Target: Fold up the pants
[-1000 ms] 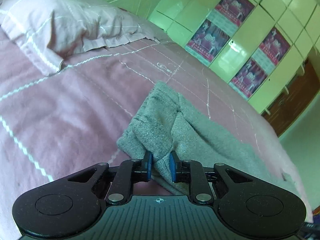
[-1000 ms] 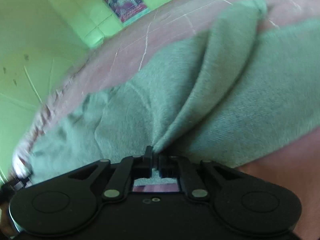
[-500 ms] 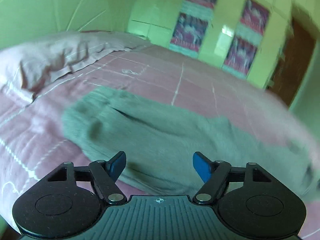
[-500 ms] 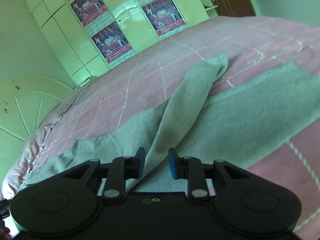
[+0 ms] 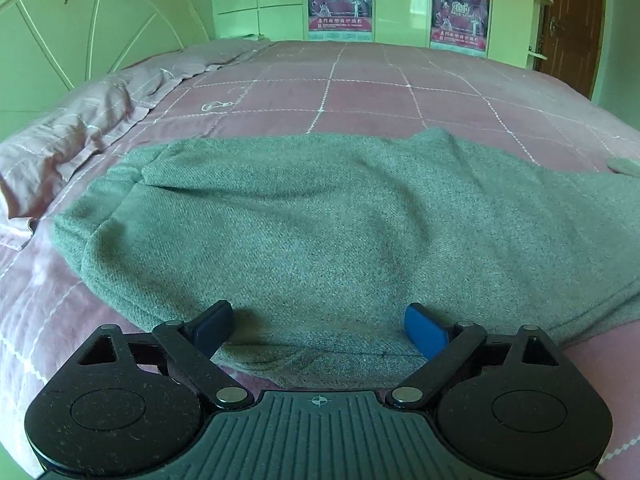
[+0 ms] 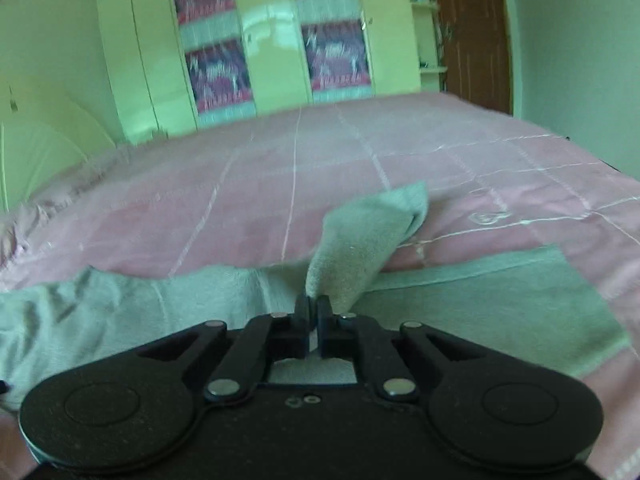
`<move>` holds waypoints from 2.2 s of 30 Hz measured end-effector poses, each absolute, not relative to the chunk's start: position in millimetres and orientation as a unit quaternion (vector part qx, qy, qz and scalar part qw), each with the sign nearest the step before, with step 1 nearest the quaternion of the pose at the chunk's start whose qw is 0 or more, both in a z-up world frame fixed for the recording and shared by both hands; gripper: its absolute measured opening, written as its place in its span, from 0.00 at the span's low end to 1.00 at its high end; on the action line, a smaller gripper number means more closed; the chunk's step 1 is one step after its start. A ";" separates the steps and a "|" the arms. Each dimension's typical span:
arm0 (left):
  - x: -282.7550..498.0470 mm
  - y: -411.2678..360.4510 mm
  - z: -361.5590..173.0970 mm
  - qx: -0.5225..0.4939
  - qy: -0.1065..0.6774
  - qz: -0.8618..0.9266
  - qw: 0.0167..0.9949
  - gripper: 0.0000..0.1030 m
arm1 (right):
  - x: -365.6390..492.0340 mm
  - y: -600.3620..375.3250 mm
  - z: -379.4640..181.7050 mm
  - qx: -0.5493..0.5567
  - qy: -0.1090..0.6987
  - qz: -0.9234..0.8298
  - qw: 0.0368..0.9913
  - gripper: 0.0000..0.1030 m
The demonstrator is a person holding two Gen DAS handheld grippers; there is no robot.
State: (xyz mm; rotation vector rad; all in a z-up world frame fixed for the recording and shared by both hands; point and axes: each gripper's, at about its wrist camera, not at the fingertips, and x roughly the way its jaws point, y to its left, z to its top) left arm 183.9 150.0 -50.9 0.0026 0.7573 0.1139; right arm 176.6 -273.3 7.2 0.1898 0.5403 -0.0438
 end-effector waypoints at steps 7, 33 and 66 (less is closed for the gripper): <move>189.8 150.0 -51.8 0.002 0.372 0.049 0.927 0.90 | 151.7 -311.0 -34.7 0.204 0.315 -0.056 0.925 0.14; 194.1 153.6 -54.0 0.000 0.373 0.039 0.927 0.94 | 112.8 -389.0 -38.9 0.283 0.250 -0.156 0.913 0.17; 195.9 151.9 -55.0 0.007 0.374 0.038 0.926 0.97 | 122.2 -457.2 -72.1 0.453 0.220 -0.132 0.854 0.00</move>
